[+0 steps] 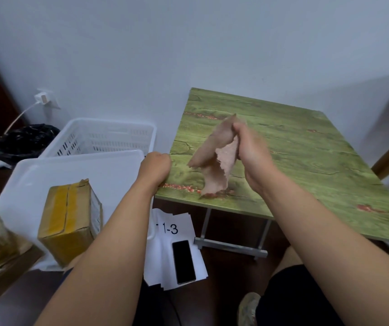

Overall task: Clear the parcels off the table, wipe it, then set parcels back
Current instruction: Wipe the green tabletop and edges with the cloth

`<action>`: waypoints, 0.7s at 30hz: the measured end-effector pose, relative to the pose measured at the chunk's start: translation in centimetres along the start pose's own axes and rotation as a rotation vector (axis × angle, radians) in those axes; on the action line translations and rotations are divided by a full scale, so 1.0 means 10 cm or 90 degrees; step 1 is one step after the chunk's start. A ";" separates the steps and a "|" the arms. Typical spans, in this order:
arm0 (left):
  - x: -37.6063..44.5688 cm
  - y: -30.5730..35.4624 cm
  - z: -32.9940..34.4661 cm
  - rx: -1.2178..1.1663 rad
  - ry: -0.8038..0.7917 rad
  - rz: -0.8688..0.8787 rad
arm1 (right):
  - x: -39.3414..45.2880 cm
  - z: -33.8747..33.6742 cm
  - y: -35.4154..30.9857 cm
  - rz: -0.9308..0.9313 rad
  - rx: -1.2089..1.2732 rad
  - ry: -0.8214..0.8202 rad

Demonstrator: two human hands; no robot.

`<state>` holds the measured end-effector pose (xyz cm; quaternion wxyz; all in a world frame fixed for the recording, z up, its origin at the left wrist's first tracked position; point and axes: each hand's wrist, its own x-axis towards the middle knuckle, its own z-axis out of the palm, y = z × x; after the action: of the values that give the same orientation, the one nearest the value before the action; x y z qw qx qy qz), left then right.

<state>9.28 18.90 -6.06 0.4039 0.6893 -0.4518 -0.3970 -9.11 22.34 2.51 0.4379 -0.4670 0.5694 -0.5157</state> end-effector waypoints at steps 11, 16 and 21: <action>0.00 0.00 0.03 0.005 0.005 0.007 | 0.20 -0.60 0.54 0.057 -0.200 0.136; 0.02 -0.01 0.03 -0.012 0.003 -0.007 | 0.27 -0.88 0.60 0.049 -0.214 0.192; 0.03 -0.01 0.05 -0.037 -0.003 -0.019 | 0.31 -1.02 0.68 0.036 -0.420 0.155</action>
<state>8.92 18.58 -6.41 0.4167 0.6827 -0.4310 -0.4177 -20.25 21.38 -3.48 0.2062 -0.5024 0.7661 -0.3438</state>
